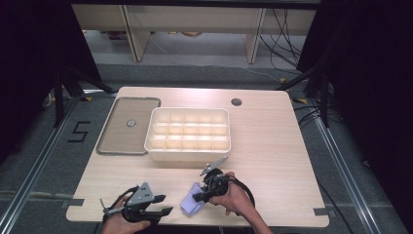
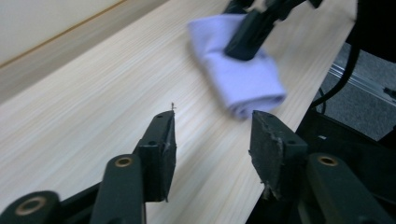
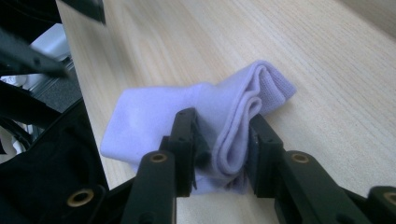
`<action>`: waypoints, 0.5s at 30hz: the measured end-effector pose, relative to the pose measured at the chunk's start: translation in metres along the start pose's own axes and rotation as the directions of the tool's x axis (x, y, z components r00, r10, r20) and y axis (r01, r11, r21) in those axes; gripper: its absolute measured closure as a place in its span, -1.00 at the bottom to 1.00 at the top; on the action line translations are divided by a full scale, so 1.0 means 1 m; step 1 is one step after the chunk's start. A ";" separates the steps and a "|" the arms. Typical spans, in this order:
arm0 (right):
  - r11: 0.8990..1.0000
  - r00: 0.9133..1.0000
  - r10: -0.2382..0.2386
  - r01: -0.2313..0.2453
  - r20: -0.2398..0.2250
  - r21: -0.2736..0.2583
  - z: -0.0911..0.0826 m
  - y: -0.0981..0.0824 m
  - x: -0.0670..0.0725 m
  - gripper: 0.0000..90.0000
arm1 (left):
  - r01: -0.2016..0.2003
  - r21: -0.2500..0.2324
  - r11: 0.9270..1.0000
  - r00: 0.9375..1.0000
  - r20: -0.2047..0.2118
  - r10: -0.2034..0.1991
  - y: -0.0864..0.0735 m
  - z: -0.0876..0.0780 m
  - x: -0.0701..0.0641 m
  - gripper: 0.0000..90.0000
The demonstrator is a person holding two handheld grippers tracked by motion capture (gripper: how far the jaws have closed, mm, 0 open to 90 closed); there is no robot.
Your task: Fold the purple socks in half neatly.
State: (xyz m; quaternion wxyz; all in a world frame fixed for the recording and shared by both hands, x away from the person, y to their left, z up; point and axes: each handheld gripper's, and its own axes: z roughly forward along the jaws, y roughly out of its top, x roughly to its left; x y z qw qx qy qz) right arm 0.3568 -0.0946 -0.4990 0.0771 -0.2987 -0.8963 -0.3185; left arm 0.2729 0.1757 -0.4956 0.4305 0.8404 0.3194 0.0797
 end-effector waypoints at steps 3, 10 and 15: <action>1.000 1.000 -0.009 0.009 0.007 -0.003 0.000 0.000 0.001 0.55 | 0.034 0.011 0.999 0.999 -0.030 -0.034 -0.009 -0.012 0.008 0.07; 1.000 0.999 -0.030 0.030 0.036 -0.004 -0.002 0.000 0.007 0.60 | 0.041 0.011 0.999 0.997 -0.059 -0.040 -0.015 -0.017 0.013 -0.02; 0.998 0.996 -0.062 0.062 0.064 -0.007 -0.004 0.001 0.014 0.61 | 0.053 0.016 0.998 0.996 -0.079 -0.052 -0.016 -0.012 0.013 -0.11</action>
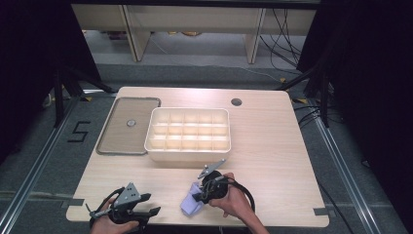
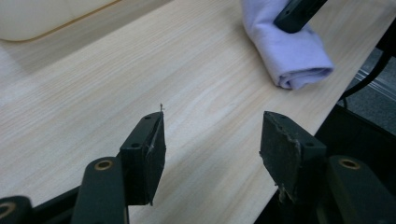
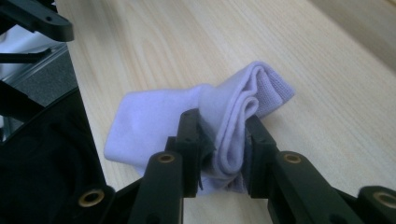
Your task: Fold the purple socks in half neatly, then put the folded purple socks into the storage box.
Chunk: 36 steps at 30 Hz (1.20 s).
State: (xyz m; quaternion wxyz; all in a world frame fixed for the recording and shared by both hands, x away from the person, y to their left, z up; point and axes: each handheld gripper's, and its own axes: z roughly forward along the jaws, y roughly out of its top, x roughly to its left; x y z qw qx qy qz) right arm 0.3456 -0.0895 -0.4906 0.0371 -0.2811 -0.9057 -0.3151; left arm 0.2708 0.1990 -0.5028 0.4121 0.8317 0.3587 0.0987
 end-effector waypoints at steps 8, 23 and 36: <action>0.996 0.995 -0.091 0.092 0.045 -0.023 -0.013 0.008 0.010 0.61 | -0.022 0.025 0.999 0.999 -0.033 0.023 0.000 0.000 0.001 -0.27; 0.985 0.979 -0.141 0.154 0.145 -0.080 -0.047 0.015 0.017 0.61 | -0.017 0.008 1.000 0.997 -0.078 0.017 0.001 -0.001 0.008 -0.43; 0.984 0.972 -0.130 0.151 0.195 -0.098 -0.064 0.025 0.007 0.61 | -0.030 0.022 0.999 0.996 -0.083 0.032 -0.001 -0.004 0.009 -0.43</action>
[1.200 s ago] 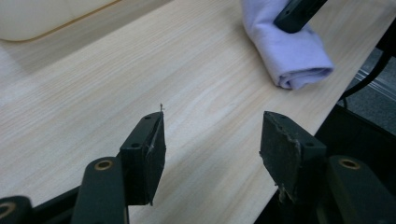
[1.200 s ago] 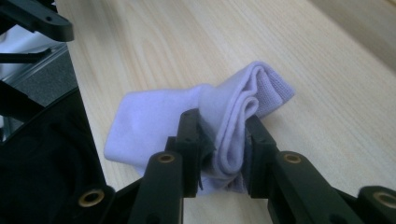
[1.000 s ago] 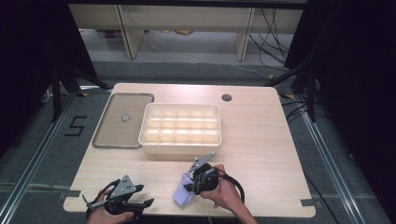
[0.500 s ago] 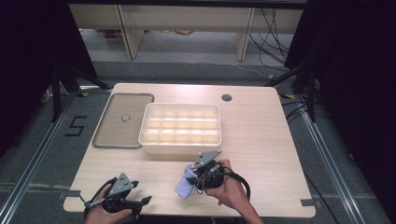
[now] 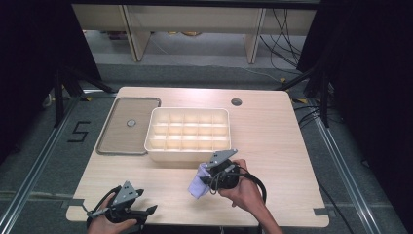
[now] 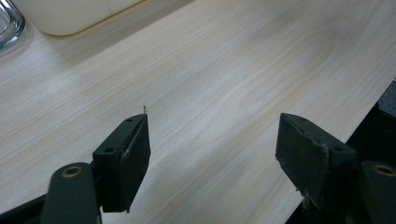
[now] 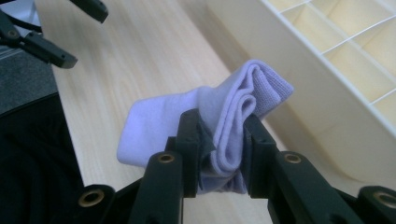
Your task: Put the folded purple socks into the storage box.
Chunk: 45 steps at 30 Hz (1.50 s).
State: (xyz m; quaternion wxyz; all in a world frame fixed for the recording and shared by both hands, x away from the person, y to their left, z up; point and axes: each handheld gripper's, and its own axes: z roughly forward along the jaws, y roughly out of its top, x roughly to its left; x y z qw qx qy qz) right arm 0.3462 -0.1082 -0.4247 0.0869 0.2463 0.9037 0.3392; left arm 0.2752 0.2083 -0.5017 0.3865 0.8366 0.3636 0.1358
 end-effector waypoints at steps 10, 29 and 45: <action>1.000 0.998 -0.009 0.009 0.060 0.002 -0.014 0.017 -0.017 0.61 | 0.022 0.002 1.000 1.000 -0.003 -0.022 -0.001 0.000 -0.001 -0.45; 1.000 0.990 -0.006 0.003 0.140 0.026 -0.034 0.034 -0.042 0.61 | -0.004 0.000 1.000 1.000 0.001 0.004 0.000 0.000 0.000 -0.46; 0.999 0.985 0.028 -0.035 0.167 0.034 -0.045 0.042 -0.057 0.61 | 0.013 0.008 1.000 1.000 -0.005 -0.013 -0.001 0.000 0.000 -0.46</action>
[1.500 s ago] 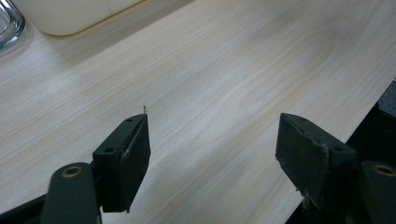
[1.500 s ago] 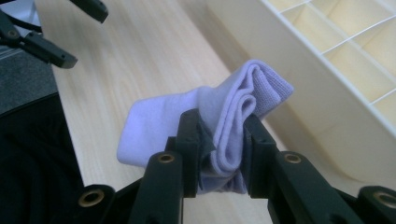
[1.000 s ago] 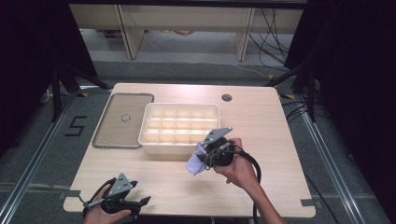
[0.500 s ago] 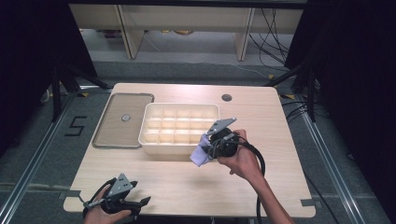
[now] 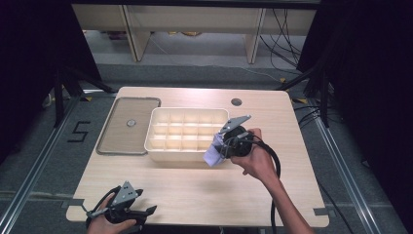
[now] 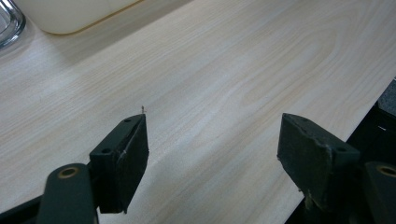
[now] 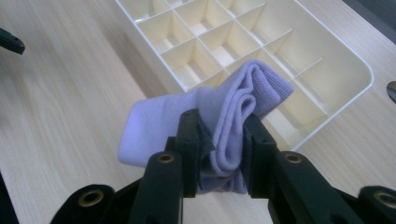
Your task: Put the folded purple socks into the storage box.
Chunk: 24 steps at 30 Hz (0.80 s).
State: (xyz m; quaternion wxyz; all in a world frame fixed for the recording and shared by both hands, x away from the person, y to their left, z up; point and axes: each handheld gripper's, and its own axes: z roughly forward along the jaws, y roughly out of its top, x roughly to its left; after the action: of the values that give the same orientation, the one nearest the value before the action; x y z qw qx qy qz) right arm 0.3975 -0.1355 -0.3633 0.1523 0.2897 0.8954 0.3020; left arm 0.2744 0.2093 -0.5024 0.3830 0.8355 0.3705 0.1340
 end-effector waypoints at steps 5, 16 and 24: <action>1.000 1.000 -0.002 0.002 0.015 -0.004 0.000 0.003 -0.005 0.61 | -0.022 -0.001 1.000 1.000 -0.005 0.022 0.000 -0.001 0.001 -0.46; 1.000 0.999 -0.001 0.000 0.053 0.023 -0.001 0.014 -0.022 0.61 | -0.007 -0.010 1.000 1.000 0.003 0.007 0.000 0.001 0.000 -0.46; 0.998 0.996 0.002 -0.007 0.092 0.060 0.014 0.021 -0.031 0.61 | -0.016 0.006 1.000 1.000 -0.004 0.016 -0.001 0.000 0.001 -0.46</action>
State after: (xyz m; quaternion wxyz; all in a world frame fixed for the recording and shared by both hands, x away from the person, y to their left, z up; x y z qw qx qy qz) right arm 0.4375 -0.1346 -0.3582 0.1839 0.3098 0.8955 0.2614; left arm 0.2747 0.2099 -0.5032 0.3789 0.8393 0.3649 0.1376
